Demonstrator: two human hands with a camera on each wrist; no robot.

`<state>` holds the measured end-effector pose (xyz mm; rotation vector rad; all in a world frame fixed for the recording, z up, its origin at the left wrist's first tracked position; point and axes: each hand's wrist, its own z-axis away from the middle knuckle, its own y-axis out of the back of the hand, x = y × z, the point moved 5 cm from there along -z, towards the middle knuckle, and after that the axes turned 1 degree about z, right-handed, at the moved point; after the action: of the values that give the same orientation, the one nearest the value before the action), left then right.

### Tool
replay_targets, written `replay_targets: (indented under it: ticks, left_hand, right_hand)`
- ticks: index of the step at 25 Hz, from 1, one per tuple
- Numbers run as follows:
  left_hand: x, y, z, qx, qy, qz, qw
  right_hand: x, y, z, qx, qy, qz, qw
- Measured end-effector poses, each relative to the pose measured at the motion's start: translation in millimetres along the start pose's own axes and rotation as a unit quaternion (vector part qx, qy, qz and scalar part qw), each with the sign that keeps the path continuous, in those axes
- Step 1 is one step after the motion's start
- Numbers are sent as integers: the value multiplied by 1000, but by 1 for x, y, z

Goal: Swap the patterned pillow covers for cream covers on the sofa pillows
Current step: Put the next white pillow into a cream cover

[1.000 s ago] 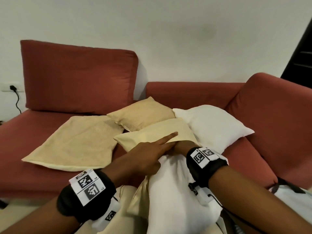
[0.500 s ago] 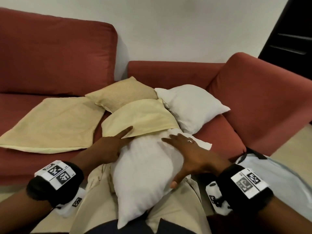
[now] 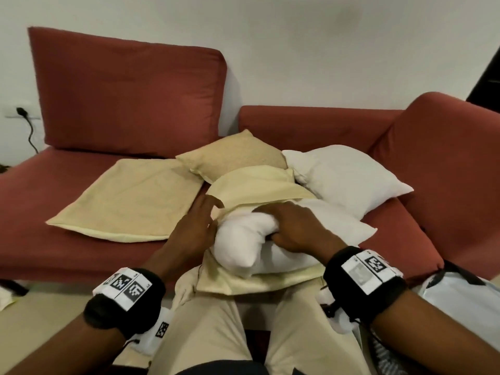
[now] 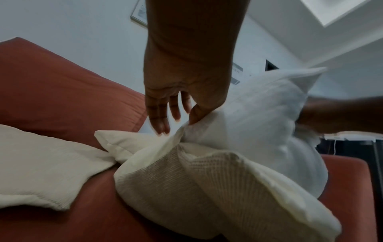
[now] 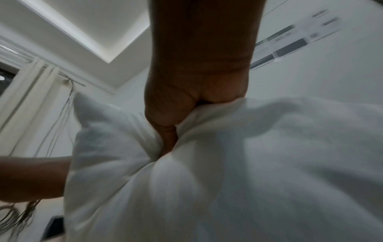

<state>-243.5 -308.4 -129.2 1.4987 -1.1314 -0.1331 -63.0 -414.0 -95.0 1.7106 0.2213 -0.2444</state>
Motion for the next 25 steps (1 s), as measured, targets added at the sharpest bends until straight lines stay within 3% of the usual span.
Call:
replay_targets:
  ticks: [3,5,8,10,11,12,13,14,15,16,17,18,19,22,25]
  left_hand:
    - [-10,10,-1,29,88,-24,995]
    - [-27,1,-2,-51,130,-20,990]
    - [-27,-7,14,-206,170,49,962]
    - [-20,-22,18,-199,130,10,971]
    - [-31,-29,24,-215,187,57,957]
    - [-44,-33,13,-103,237,238,936]
    - [-67,-28,-1,81,334,316,884]
    - [-68,-29,-8,170,329,456,809]
    - [-67,-38,-1,106,284,421,855]
    - [-45,-29,8,5,207,290,934]
    - [-19,-11,13,-59,140,200,968]
    - [-6,0,13,-63,93,132,985]
    - [-1,7,11,-79,68,104,989]
    - [-14,12,1,-82,87,-6,993]
    - [-13,-3,3,-205,40,-130,969]
  right_hand:
    - [19,17,-2,133,-49,-78,987]
    - [23,21,-6,185,-66,-104,975]
    - [19,14,-16,188,-78,-99,974]
    - [6,19,-15,219,-11,-121,968]
    - [-4,23,-11,228,52,-133,963]
    - [-15,25,-5,217,110,-125,962]
    - [-27,21,1,184,149,-92,967]
    - [-38,12,7,141,167,-35,975]
    - [-46,0,11,99,170,32,980]
    - [-48,-14,14,66,160,87,981]
    - [-44,-25,14,53,148,113,981]
    - [-38,-27,10,59,137,100,984]
    - [-28,-21,3,89,119,54,987]
    - [3,16,-22,171,-13,-56,984]
    - [0,25,-39,135,-22,-16,990]
